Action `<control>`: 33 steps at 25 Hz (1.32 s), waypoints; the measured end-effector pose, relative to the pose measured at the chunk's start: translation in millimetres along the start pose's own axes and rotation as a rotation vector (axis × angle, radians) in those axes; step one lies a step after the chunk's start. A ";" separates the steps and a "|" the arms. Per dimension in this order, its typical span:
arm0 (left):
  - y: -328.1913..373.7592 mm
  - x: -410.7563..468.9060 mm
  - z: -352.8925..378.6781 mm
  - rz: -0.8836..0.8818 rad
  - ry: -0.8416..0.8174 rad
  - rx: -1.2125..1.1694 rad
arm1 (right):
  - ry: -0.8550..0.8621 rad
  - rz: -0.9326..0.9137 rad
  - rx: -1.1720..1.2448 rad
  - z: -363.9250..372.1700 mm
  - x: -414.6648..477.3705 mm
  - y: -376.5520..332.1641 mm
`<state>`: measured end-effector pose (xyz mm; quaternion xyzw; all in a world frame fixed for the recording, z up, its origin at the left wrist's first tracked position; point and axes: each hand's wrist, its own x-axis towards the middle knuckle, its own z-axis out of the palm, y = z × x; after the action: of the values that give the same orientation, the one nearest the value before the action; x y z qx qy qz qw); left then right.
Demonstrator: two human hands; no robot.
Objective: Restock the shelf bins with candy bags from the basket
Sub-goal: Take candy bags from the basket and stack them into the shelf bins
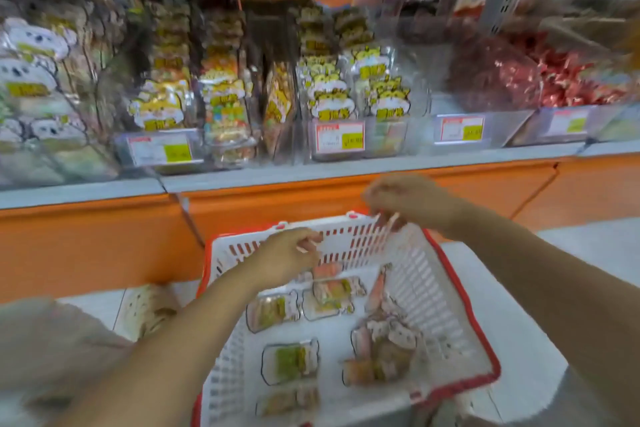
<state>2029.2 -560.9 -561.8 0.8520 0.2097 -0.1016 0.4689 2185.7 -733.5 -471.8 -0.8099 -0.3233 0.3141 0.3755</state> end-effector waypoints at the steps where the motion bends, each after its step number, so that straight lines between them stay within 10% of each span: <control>1: -16.0 2.2 11.7 -0.059 -0.040 0.011 | -0.137 0.116 -0.063 17.5 2.8 23.5; 10: -90.1 22.5 73.8 -0.353 -0.199 -0.086 | -0.473 0.546 -0.615 107.7 10.9 191.8; 17: -103.9 27.8 79.6 -0.475 -0.184 -0.231 | -0.424 0.483 -0.903 126.8 11.1 226.2; 33: -113.4 36.6 103.9 -0.462 -0.347 -0.507 | -0.310 0.463 0.471 117.3 27.3 168.2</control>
<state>2013.0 -585.2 -717.2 0.6095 0.3321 -0.2921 0.6579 2162.1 -750.8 -676.5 -0.6958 -0.1033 0.5757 0.4170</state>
